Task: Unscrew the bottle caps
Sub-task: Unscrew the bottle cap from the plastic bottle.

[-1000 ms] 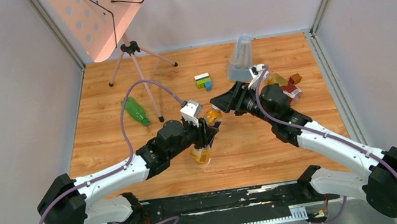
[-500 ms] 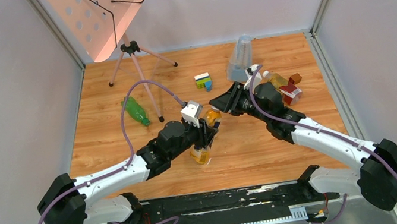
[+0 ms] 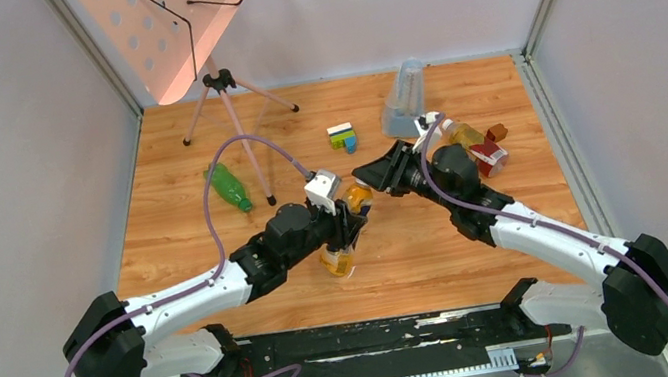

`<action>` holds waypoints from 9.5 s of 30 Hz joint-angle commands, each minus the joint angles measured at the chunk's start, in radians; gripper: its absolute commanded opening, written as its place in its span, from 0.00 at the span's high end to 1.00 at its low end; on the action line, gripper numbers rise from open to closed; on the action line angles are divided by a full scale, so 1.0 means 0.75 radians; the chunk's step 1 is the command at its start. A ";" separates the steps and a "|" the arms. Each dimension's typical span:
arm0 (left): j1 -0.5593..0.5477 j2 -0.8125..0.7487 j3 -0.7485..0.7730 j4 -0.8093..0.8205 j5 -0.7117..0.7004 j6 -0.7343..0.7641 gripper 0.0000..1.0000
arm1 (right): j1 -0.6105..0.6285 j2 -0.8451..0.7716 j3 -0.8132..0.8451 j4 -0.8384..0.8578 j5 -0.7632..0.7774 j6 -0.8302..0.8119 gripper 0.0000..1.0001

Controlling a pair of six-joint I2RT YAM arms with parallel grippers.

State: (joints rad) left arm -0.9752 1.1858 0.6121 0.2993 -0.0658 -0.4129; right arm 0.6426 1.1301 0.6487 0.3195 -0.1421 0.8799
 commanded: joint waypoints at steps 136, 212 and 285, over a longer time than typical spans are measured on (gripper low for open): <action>0.276 0.102 -0.128 1.317 1.038 -0.581 1.00 | -0.155 -0.142 -0.213 1.487 -1.316 0.354 1.00; 0.057 -0.073 0.289 -0.816 0.424 0.878 1.00 | -0.210 0.055 0.026 -0.170 -1.233 -0.552 1.00; -0.168 0.011 0.127 -0.108 -0.476 0.069 1.00 | 0.152 0.101 0.164 -0.055 0.350 0.047 0.54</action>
State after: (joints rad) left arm -1.0935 1.1877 0.6601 0.1761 -0.3927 -0.3393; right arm 0.7509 1.1957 0.7162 0.2653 0.0975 0.9222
